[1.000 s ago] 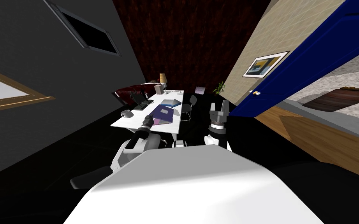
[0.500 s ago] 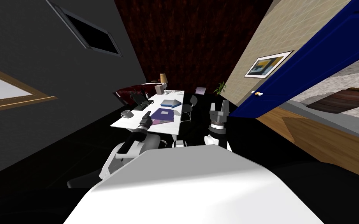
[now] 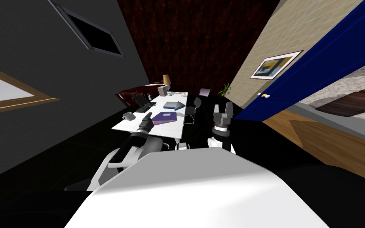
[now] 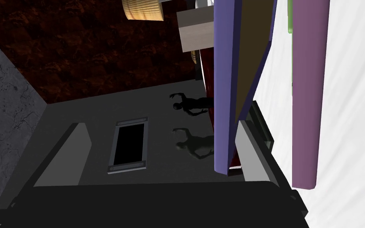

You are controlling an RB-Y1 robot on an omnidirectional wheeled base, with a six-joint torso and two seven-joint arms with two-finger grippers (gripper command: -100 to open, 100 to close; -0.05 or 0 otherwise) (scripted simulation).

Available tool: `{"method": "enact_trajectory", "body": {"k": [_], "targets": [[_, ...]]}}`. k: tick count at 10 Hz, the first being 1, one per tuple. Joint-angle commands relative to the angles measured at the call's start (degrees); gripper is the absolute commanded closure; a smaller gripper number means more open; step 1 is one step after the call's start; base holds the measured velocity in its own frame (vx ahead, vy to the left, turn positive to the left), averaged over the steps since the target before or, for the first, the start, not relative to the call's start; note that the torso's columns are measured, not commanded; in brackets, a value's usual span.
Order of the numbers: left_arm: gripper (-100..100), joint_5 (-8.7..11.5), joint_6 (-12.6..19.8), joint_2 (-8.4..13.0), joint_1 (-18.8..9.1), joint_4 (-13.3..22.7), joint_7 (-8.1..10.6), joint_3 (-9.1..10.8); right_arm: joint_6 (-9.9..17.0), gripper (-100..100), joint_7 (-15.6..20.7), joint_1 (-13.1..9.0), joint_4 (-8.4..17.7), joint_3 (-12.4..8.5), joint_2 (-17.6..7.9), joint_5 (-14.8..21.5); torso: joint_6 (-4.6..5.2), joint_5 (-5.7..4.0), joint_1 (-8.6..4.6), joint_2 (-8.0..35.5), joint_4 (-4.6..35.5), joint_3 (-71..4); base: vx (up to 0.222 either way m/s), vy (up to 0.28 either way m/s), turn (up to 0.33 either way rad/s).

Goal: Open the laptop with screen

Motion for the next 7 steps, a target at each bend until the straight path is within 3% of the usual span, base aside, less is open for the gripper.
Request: {"method": "enact_trajectory", "body": {"k": [1,2,7], "targets": [[-100,-0.07,0.86,0.13,0.65,-1.59,0.1,-0.12,0.0,0,0.0,0.0,0.0,0.0,0.0,0.0,0.0,-0.01,0.0,0.04,0.02,0.03,0.0,0.0,0.0],[0,-0.06,1.08,0.13,0.72,-1.77,0.16,-0.15,0.0,0,0.0,0.0,0.0,0.0,0.0,0.0,0.0,0.01,0.02,-0.01,-0.01,0.02,0.0,0.0,0.0],[0,-0.03,1.08,0.12,0.69,-1.73,0.2,-0.2,0.0,0,0.0,0.0,0.0,0.0,0.0,0.0,-0.03,0.07,0.09,-0.07,-0.07,-0.02,0.0,0.0,0.0]]}}
